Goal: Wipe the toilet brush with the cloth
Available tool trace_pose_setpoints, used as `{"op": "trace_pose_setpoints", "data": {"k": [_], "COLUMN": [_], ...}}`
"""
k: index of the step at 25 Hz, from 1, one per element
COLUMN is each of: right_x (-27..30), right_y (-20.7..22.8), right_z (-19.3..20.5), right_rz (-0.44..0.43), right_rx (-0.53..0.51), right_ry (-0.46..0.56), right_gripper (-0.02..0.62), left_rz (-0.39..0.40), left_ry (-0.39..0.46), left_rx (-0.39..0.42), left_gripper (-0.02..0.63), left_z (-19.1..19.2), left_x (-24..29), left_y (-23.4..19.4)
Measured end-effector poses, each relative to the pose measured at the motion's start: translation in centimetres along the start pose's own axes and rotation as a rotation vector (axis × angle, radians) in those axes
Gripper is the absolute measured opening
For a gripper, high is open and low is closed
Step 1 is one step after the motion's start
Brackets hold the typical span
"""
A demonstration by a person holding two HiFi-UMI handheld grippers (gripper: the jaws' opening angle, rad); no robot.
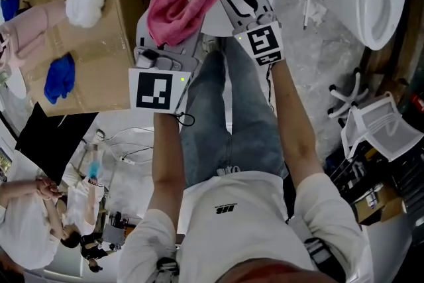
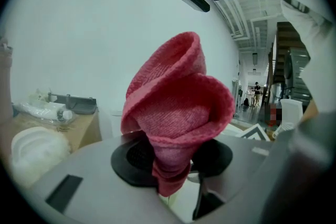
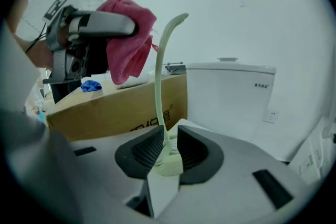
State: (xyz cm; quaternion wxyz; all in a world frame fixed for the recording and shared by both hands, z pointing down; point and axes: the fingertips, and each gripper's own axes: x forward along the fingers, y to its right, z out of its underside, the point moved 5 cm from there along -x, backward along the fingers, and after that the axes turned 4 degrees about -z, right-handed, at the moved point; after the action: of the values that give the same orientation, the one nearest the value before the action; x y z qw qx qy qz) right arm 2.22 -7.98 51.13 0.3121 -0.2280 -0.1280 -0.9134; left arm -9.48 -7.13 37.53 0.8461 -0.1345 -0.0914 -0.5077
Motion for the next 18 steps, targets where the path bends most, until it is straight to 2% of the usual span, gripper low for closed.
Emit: {"op": "trace_pose_setpoints", "data": {"k": [7, 11, 15, 18], "right_x": [-7.1, -11.5, -15.3, -17.7], "right_y": [-0.9, -1.8, -2.6, -3.3], "right_z": [-6.8, -11.4, -15.8, -18.4], "right_rz": [0.014, 0.028, 0.042, 0.059], "right_rx": [-0.008, -0.018, -0.022, -0.031], "right_ry": [0.111, 0.179, 0.235, 0.255], "right_gripper": [0.077, 0.077, 0.077, 0.07], "left_rz": [-0.008, 0.011, 0.026, 0.034], "left_ry": [-0.014, -0.096, 0.002, -0.045], "left_rx": [-0.008, -0.011, -0.002, 0.015], "left_gripper": [0.172, 0.172, 0.172, 0.172], "left_z": [-3.1, -4.8, -8.1, -9.7], "left_x": [-2.4, -4.4, -5.5, -7.0], "left_y": [1.7, 3.0, 4.1, 4.8]}}
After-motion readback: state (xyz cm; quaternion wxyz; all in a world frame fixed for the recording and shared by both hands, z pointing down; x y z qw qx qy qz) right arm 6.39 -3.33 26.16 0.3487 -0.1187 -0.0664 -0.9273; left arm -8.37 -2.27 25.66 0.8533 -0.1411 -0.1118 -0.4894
